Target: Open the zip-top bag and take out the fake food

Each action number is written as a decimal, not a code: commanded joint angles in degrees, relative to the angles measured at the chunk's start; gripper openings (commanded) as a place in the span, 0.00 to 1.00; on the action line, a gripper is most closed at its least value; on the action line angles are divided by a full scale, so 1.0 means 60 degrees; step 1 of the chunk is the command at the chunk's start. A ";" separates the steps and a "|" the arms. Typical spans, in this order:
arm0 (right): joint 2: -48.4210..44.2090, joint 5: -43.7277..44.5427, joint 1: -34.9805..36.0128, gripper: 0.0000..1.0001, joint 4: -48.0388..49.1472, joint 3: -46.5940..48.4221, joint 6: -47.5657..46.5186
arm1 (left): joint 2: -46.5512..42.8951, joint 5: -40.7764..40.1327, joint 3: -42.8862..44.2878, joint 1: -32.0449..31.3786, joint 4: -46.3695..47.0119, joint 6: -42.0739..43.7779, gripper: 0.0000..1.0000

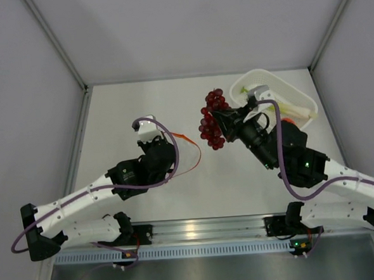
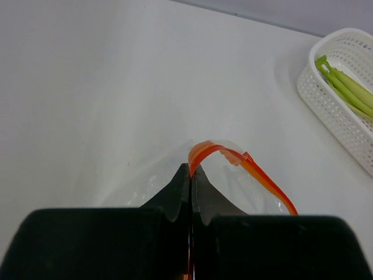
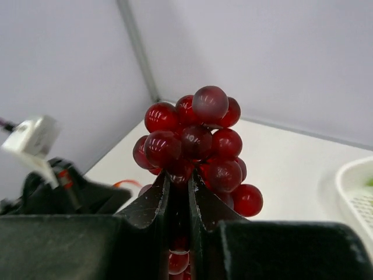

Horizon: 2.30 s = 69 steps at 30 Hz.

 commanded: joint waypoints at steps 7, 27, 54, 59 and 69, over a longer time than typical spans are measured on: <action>-0.0035 0.1300 -0.3831 0.00 -0.2533 0.1961 -0.0055 | -0.0795 -0.0134 0.0132 0.0199 -0.0297 0.0755 0.00; 0.3948 -0.0297 -1.0661 0.00 -0.2096 0.0966 0.1922 | -0.0868 0.2942 0.1275 0.2001 -0.2334 0.2147 0.00; 0.7322 -0.2188 -1.1027 0.73 -0.4028 0.3411 0.3197 | -0.1133 0.1052 0.0982 0.2249 -0.2759 0.2719 0.00; 0.6428 -0.2128 -1.1013 1.00 -0.4834 0.3749 0.2758 | -0.0562 0.1403 0.1173 0.3478 -0.2759 0.2660 0.00; 0.2827 -0.2773 -1.0165 0.99 -0.4498 0.1788 0.2215 | 0.0799 0.0117 0.2460 0.4447 -0.3184 0.2250 0.00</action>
